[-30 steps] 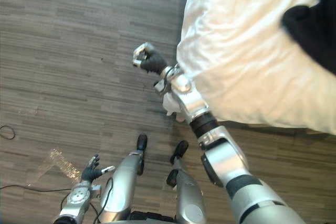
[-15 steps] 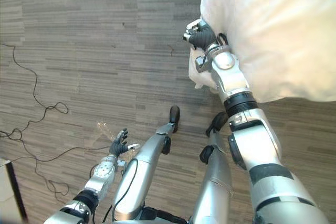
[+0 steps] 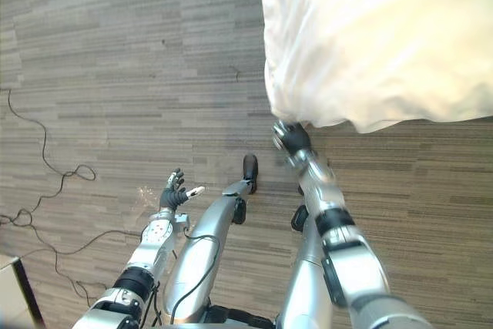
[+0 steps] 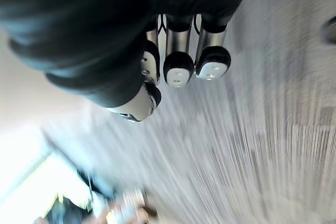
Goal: Tidy the bed and pick cloth on bed and put in laundry
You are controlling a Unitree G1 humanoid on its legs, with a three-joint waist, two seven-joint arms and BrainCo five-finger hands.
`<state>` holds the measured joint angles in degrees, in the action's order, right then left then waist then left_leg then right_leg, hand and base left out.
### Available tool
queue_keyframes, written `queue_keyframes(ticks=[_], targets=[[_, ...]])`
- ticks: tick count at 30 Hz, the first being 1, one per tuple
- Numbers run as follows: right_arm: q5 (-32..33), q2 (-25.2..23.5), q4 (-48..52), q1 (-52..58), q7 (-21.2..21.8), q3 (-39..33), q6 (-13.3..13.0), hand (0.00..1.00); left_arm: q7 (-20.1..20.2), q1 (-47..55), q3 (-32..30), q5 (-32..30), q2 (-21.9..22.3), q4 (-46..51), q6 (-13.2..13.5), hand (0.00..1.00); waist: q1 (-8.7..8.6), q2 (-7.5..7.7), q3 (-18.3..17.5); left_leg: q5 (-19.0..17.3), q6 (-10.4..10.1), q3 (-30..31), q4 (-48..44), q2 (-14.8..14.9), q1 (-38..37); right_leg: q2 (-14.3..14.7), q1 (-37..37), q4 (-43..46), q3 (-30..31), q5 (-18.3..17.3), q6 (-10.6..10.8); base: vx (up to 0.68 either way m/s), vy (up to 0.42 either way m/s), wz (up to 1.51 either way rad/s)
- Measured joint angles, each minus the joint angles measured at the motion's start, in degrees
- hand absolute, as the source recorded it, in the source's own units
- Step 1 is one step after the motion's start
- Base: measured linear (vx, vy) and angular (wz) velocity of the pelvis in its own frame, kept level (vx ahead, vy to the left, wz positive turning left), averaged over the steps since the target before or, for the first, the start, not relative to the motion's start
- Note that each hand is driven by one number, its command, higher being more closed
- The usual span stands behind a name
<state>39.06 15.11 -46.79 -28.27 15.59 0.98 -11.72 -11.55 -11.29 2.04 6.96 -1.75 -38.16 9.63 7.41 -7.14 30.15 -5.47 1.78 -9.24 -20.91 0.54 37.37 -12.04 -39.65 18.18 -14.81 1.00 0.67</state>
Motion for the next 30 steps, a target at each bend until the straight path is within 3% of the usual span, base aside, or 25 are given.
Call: queue_keyframes(ticks=[1,3,5,8,13,16,19,22,25,28,30], targets=[[0.4,-0.1,0.2,1.4,0.0,-0.7,-1.0,1.0,0.0,0.6,-0.1,-0.3,-0.1,0.1,-0.4,0.0,-0.64,0.18,-0.1,-0.2,0.0,0.0,0.1,0.1,-1.0,0.1,1.0,-0.2,0.0,-0.1,0.1,0.1,0.021,-0.22],[2.1,-1.0,2.4,7.0,-0.1,-2.9,-4.6,1.0,0.1,4.0,0.2,-0.9,-0.6,1.5,-1.3,0.0,-1.83,2.05,-0.8,-0.7,-0.5,-1.2,2.0,0.5,-5.5,0.8,4.7,-1.4,0.8,-0.3,0.2,0.11,0.005,-0.29],[2.6,-1.4,4.1,9.9,-0.1,-4.2,-6.2,1.0,0.6,6.0,0.7,-1.7,-1.7,1.6,-2.2,0.0,-2.2,3.42,-1.6,-1.2,-1.0,-1.6,3.5,1.0,-8.8,1.7,7.4,-2.6,1.2,-0.4,0.1,0.09,-0.016,-0.27],[3.6,-1.7,7.7,15.3,-0.1,-7.0,-7.3,1.0,2.9,10.6,3.4,-2.1,-4.4,4.2,-3.1,0.0,-3.2,4.02,-2.2,-1.6,-1.5,-1.2,5.2,1.6,-14.6,2.7,13.7,-4.8,0.5,-0.9,0.1,0.1,-0.017,-0.05],[3.6,-0.2,11.5,20.8,-3.6,-15.2,-8.3,1.0,6.8,18.5,4.7,-3.5,-8.0,4.8,-4.5,0.0,-4.95,4.7,-8.2,-1.6,-1.6,-0.9,6.9,1.8,-20.7,3.6,20.5,-8.0,-0.2,-1.0,0.6,0.13,0.017,0.0],[4.8,2.4,19.7,22.6,-2.0,-20.0,-8.8,1.0,7.5,22.5,4.7,-4.3,-9.0,4.8,-4.5,0.0,-5.51,4.84,-11.3,-1.7,-1.8,-0.9,8.3,1.7,-23.6,3.7,23.7,-9.9,-0.4,-0.8,1.2,0.08,0.033,0.0],[5.1,4.9,29.5,20.9,0.0,-23.0,-8.8,1.0,7.4,24.5,4.8,-4.4,-9.9,4.7,-4.4,0.0,-6.33,4.85,-11.6,-1.6,-1.6,-0.7,9.1,1.4,-24.7,3.7,25.2,-11.3,-0.5,-0.3,1.7,-0.01,0.042,0.02],[5.2,6.9,34.5,16.8,1.8,-22.9,-7.0,1.0,7.0,24.9,6.8,-4.5,-10.9,3.2,-4.0,0.0,-6.41,4.84,-11.6,-1.2,-1.0,-0.9,10.3,1.1,-24.8,3.6,25.2,-12.3,-0.5,0.4,1.8,-0.03,0.016,0.0],[8.9,8.7,35.1,10.7,6.2,-20.7,-3.0,1.0,4.7,25.6,8.8,-4.3,-11.5,3.5,-4.3,0.0,-6.41,4.54,-11.4,-0.5,-0.6,-0.9,11.1,0.5,-24.8,3.3,25.0,-13.1,-0.5,1.0,2.0,0.0,0.044,0.02],[11.6,9.7,37.6,-0.3,6.8,-16.1,3.5,1.0,5.0,22.3,11.2,-4.3,-11.9,2.7,-7.7,0.0,-6.72,2.66,-10.4,0.8,-0.1,-0.9,12.3,-0.6,-23.9,2.2,23.3,-12.5,-0.4,1.4,2.3,-0.01,0.065,0.04],[13.0,12.1,37.8,-11.6,5.7,-10.9,9.2,1.0,5.4,14.6,12.6,-4.1,-9.9,-0.8,-9.0,0.0,-6.64,0.13,-8.9,2.2,0.5,-1.0,12.8,-1.8,-21.2,0.8,19.4,-10.4,-0.1,1.6,2.7,-0.06,0.088,0.12]])
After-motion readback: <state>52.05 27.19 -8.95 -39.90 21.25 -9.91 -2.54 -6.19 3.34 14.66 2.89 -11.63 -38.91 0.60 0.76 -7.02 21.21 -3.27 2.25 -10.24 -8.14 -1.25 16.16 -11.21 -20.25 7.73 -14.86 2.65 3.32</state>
